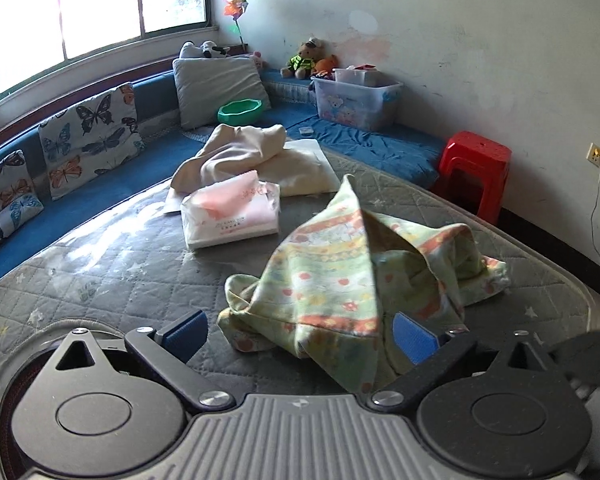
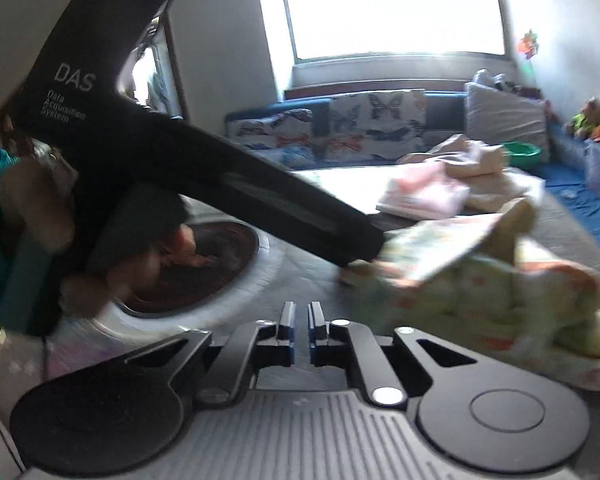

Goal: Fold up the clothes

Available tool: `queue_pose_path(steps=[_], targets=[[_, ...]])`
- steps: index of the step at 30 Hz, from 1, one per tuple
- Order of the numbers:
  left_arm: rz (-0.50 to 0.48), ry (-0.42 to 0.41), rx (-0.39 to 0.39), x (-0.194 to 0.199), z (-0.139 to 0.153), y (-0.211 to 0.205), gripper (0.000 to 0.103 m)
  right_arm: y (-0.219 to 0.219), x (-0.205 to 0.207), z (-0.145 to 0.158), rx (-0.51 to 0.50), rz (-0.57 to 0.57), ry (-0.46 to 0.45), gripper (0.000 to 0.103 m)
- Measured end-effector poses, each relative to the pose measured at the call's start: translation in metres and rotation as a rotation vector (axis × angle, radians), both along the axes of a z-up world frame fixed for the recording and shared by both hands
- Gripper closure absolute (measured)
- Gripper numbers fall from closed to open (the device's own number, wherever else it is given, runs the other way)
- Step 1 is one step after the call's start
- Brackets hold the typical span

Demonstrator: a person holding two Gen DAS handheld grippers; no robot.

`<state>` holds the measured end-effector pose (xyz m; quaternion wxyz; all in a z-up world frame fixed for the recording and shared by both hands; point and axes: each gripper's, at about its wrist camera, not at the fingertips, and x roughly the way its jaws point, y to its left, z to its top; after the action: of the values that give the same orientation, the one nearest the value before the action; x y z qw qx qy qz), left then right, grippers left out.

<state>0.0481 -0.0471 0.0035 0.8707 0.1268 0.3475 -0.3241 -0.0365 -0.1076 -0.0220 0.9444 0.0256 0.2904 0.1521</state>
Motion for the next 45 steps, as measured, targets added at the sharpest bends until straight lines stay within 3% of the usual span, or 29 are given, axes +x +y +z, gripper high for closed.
queue_pose_path(steps=[3,6,9,14,16,18,19,21,22,24,26,30,36,45], targets=[[-0.018,0.000,-0.006,0.001,-0.002,-0.007,0.003,-0.027,-0.002,0.002,-0.066,-0.116,-0.012,0.078],[-0.048,-0.007,0.001,-0.001,-0.007,-0.023,0.003,-0.056,0.004,0.003,-0.122,-0.241,-0.008,0.070],[-0.076,-0.007,0.017,-0.003,-0.014,-0.038,0.002,-0.071,0.016,-0.003,-0.143,-0.288,0.016,0.055],[-0.054,0.009,0.059,0.008,-0.033,-0.059,0.004,-0.078,0.038,-0.020,-0.175,-0.317,0.070,0.054],[-0.037,0.023,0.067,0.014,-0.040,-0.061,0.011,-0.080,0.042,-0.027,-0.183,-0.353,0.086,0.057],[-0.026,0.042,0.065,0.020,-0.045,-0.058,0.030,-0.084,0.045,-0.032,-0.176,-0.380,0.085,0.061],[-0.024,0.056,0.059,0.023,-0.047,-0.055,0.035,-0.087,0.047,-0.035,-0.171,-0.392,0.082,0.071],[-0.019,0.083,0.047,0.028,-0.051,-0.050,0.055,-0.098,0.050,-0.037,-0.124,-0.402,0.083,0.080],[-0.016,0.094,0.035,0.030,-0.051,-0.046,0.057,-0.101,0.049,-0.036,-0.113,-0.401,0.078,0.086],[-0.010,0.109,0.010,0.031,-0.048,-0.038,0.073,-0.105,0.045,-0.034,-0.106,-0.400,0.063,0.095],[-0.004,0.118,-0.009,0.033,-0.045,-0.031,0.080,-0.109,0.038,-0.030,-0.089,-0.405,0.049,0.098],[0.007,0.120,-0.044,0.030,-0.038,-0.017,0.088,-0.114,0.024,-0.020,-0.072,-0.424,0.011,0.099],[0.014,0.113,-0.050,0.022,-0.031,-0.002,0.090,-0.114,-0.003,-0.007,-0.051,-0.434,-0.024,0.099],[-0.045,0.114,-0.020,-0.016,-0.032,0.010,0.089,-0.099,-0.052,-0.009,-0.020,-0.404,0.019,0.099]])
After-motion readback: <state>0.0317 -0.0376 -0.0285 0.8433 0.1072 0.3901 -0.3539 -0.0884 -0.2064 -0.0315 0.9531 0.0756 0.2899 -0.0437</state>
